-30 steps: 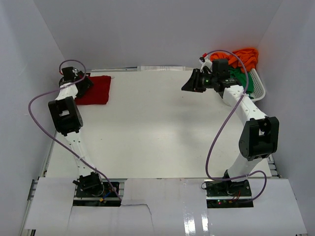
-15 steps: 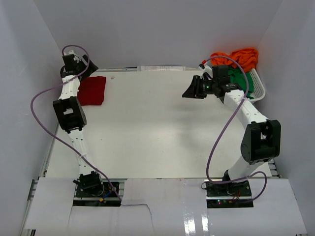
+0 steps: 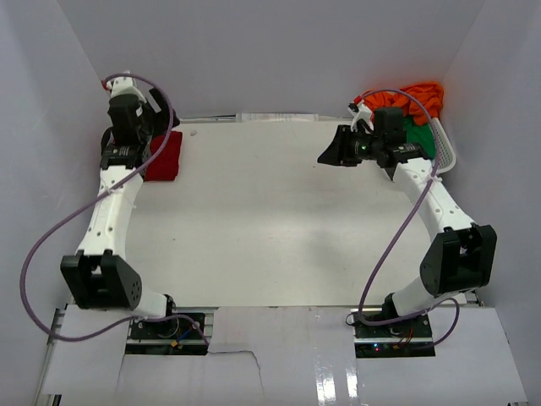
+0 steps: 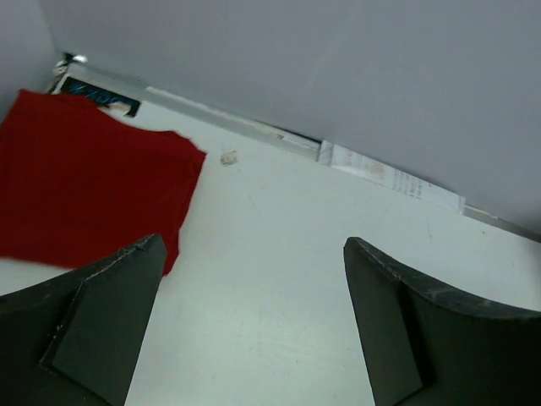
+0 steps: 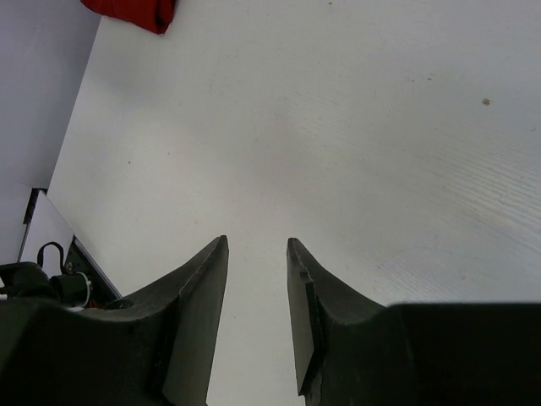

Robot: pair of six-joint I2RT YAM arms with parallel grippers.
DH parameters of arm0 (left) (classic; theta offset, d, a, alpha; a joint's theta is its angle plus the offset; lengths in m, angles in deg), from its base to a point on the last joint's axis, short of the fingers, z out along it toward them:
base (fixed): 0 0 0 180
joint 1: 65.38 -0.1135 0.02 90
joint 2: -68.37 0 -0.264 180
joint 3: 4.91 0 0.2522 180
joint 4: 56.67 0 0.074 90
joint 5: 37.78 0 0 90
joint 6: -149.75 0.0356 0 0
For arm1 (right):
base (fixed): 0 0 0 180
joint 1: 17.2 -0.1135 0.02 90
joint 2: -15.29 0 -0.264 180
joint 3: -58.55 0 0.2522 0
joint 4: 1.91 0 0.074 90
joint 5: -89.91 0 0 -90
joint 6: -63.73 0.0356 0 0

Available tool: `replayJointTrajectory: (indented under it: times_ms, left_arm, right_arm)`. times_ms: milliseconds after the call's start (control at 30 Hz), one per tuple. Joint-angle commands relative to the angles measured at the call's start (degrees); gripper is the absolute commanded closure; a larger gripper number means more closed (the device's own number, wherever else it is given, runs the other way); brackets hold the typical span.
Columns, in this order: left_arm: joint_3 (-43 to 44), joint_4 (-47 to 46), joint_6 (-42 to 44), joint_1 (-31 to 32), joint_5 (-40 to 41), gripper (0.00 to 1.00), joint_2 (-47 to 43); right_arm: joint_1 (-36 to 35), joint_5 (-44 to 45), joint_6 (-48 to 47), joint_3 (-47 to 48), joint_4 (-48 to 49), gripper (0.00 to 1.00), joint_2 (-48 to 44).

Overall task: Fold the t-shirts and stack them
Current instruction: Put the neatly folded tshirt into the corner of the board with the left arm

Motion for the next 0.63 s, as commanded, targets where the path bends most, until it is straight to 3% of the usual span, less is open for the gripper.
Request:
replayJointTrajectory:
  times_ms: [0, 100, 300, 600]
  left_arm:
    - [-13.21, 3.91, -0.46, -1.64, 5.47, 0.02, -8.3]
    - [-22.64, 3.74, -1.52, -1.46, 4.67, 0.02, -16.84]
    - [-30.84, 5.24, -0.65, -1.46, 5.56, 0.02, -25.48]
    - [-31.56, 5.41, 0.33, -1.46, 2.21, 0.02, -24.44]
  right_arm:
    - [0.32, 0.84, -1.8, 1.66, -1.97, 0.59, -4.11]
    - [0.23, -0.03, -1.8, -0.36, -1.45, 0.59, -5.77]
    - [0.23, 0.22, -1.53, -4.93, -0.22, 0.59, -8.33]
    - [0.32, 1.11, -2.24, -7.04, 0.4, 0.59, -9.12]
